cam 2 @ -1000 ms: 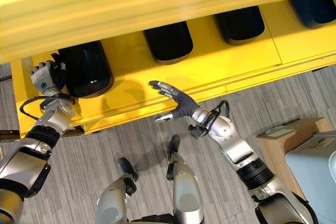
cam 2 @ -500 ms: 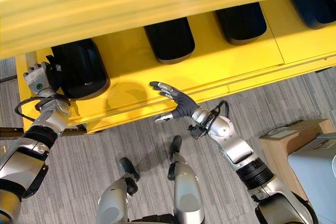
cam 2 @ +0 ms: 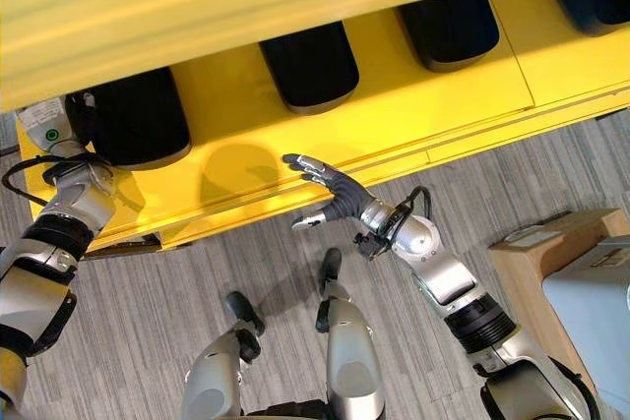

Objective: Move parts from the plastic box to the shelf.

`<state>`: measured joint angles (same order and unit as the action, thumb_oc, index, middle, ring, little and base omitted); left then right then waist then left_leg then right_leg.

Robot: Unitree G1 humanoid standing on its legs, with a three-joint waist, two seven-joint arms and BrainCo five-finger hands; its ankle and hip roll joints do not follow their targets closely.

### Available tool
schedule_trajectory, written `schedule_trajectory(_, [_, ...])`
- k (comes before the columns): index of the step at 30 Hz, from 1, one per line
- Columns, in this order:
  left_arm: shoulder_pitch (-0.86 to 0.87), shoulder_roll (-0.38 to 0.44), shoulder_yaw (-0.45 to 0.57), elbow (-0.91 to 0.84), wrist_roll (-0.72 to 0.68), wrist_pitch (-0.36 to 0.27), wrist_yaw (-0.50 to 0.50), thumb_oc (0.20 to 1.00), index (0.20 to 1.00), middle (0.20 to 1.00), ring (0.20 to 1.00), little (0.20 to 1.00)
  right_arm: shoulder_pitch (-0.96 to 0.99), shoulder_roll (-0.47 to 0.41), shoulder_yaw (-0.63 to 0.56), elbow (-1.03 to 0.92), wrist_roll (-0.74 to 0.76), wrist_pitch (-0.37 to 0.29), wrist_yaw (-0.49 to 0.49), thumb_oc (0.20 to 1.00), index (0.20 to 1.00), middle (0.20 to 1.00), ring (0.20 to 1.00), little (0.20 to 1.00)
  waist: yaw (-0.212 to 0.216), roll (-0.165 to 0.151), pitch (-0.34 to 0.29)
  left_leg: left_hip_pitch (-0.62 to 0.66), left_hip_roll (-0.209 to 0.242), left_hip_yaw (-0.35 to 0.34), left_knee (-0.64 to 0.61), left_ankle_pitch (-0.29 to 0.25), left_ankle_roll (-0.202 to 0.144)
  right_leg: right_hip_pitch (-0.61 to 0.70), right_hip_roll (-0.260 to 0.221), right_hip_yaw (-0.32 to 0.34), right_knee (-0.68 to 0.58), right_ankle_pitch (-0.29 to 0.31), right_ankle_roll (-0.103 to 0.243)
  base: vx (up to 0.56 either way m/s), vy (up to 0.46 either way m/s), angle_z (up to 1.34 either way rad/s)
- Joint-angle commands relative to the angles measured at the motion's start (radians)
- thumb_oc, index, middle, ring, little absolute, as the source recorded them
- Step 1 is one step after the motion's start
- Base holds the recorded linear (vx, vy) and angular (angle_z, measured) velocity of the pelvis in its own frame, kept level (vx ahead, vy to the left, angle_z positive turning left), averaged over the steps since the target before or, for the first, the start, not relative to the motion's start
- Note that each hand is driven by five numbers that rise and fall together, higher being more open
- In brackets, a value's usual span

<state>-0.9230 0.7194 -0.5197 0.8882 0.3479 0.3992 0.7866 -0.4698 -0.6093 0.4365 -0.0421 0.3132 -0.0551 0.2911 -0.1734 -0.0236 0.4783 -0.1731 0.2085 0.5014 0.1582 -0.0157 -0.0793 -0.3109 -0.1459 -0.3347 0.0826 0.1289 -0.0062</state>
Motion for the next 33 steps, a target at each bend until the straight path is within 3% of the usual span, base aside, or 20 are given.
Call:
schedule_trajectory(1, [-0.037, 0.100, -0.006, -0.009, 0.034, 0.034, 0.022, 0.200, 0.200, 0.200, 0.200, 0.200, -0.032, -0.014, -0.006, -0.028, 0.047, -0.023, 0.003, 1.000, 1.000, 1.000, 1.000, 1.000, -0.005, -0.024, -0.040, -0.120, 0.011, -0.016, 0.144, -0.005, -0.015, 0.005, -0.028, 0.034, 0.137, -0.174, 0.119, 0.00, 0.000, 0.00])
schedule_trajectory(9, [-0.055, 0.093, -0.009, -0.011, -0.023, 0.040, 0.028, 0.200, 0.200, 0.200, 0.200, 0.200, -0.033, -0.014, 0.001, -0.026, 0.047, -0.025, -0.004, 1.000, 1.000, 1.000, 1.000, 1.000, -0.005, -0.028, -0.032, -0.130, 0.011, -0.018, 0.148, -0.008, -0.015, -0.009, -0.027, 0.037, 0.147, -0.176, 0.119, 0.01, 0.003, -0.04])
schedule_trajectory(14, [-0.039, 0.060, 0.033, -0.002, -0.135, 0.072, 0.056, 0.200, 0.200, 0.200, 0.200, 0.200, -0.039, -0.004, 0.005, -0.013, 0.038, -0.032, -0.014, 1.000, 1.000, 1.000, 1.000, 1.000, -0.001, -0.036, -0.021, -0.147, 0.014, -0.025, 0.162, -0.006, -0.017, -0.023, -0.020, 0.040, 0.159, -0.182, 0.114, 0.01, -0.001, 0.00])
schedule_trajectory(23, [-0.020, 0.035, 0.066, -0.010, -0.150, 0.099, 0.082, 0.200, 0.200, 0.200, 0.200, 0.200, -0.033, 0.000, 0.000, -0.024, 0.042, -0.025, -0.041, 1.000, 1.000, 1.000, 1.000, 1.000, 0.005, -0.051, -0.011, -0.157, 0.018, -0.024, 0.168, -0.009, -0.021, -0.038, -0.013, 0.041, 0.168, -0.180, 0.113, 0.00, -0.014, 0.01])
schedule_trajectory(25, [-0.020, 0.036, 0.075, -0.011, -0.148, 0.094, 0.108, 1.000, 1.000, 1.000, 1.000, 1.000, -0.029, -0.001, -0.001, -0.018, 0.045, -0.033, -0.041, 1.000, 1.000, 1.000, 1.000, 1.000, 0.005, -0.056, -0.010, -0.156, 0.020, -0.021, 0.168, -0.011, -0.022, -0.037, -0.012, 0.040, 0.165, -0.180, 0.113, 0.00, -0.038, 0.01])
schedule_trajectory(33, [-0.026, 0.048, 0.063, -0.027, -0.040, 0.107, 0.140, 1.000, 1.000, 1.000, 1.000, 1.000, -0.022, -0.005, 0.000, -0.016, 0.065, -0.037, -0.034, 1.000, 1.000, 1.000, 1.000, 1.000, 0.004, -0.059, -0.013, -0.148, 0.027, -0.015, 0.169, -0.006, -0.025, -0.031, -0.012, 0.039, 0.167, -0.181, 0.113, 0.00, -0.009, 0.00])
